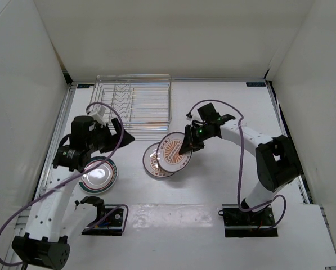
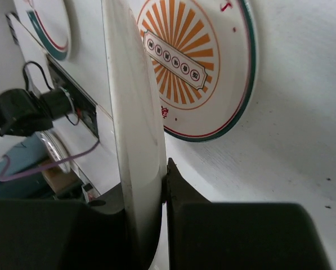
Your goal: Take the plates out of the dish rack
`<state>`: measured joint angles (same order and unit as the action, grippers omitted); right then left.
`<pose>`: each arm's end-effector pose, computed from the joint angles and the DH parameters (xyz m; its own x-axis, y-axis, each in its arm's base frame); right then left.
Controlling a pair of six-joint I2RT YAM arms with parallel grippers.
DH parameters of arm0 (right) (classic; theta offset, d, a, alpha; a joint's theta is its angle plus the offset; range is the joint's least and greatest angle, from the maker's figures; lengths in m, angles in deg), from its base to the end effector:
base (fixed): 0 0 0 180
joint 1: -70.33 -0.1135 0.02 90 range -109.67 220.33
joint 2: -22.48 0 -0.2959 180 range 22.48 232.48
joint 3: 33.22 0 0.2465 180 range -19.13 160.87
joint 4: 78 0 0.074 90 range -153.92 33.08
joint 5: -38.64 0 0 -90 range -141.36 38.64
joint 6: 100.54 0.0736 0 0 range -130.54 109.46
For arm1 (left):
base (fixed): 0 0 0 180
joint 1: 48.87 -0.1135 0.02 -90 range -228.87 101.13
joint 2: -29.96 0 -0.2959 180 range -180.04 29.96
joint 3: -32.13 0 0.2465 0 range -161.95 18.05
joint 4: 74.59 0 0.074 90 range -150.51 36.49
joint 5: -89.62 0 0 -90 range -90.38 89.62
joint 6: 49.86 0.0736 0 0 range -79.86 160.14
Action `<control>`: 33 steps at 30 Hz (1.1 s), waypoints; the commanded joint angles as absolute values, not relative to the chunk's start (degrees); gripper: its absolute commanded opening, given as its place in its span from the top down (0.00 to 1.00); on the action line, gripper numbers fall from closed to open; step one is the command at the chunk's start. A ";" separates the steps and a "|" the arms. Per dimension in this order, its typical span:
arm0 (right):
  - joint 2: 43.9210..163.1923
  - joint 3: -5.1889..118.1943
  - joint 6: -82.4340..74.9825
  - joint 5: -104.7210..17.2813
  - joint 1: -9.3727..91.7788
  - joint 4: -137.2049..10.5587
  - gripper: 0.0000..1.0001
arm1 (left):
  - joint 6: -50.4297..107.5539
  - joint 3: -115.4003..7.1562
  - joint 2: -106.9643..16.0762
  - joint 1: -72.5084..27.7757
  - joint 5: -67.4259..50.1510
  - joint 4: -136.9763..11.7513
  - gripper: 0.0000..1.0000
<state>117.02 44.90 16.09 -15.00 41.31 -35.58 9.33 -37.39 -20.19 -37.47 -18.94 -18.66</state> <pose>0.2839 0.2074 0.2247 -0.9643 -0.1221 -0.2351 -0.2536 0.6825 0.6854 0.1703 -0.0582 0.3368 -0.7258 -0.3490 -0.5928 0.0771 0.8150 -0.5743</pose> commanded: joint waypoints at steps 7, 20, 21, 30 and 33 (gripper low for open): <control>123.01 50.04 11.17 -16.82 35.79 -37.20 0.91 | 7.27 -28.18 -9.33 -37.70 -13.30 -7.87 0.00; 122.68 50.83 6.87 -35.00 32.80 -30.09 0.37 | 9.82 -31.61 -11.35 -37.70 -11.10 -3.47 0.00; 122.32 50.74 6.86 -36.32 32.71 -29.56 0.35 | 9.73 -31.18 -11.26 -37.70 -10.84 -3.64 0.00; 118.80 52.32 -2.17 -55.04 33.06 -23.75 0.26 | 17.17 -30.38 -10.20 -37.79 -8.11 -1.81 0.00; 118.63 53.02 -5.34 -57.24 33.50 -22.96 0.23 | 21.93 -29.59 -9.86 -37.70 -5.39 -0.84 0.00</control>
<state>120.65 50.41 0.22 -50.28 33.18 -25.55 15.21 -29.79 -10.59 -37.51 -8.61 -2.82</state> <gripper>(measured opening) 0.766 0.991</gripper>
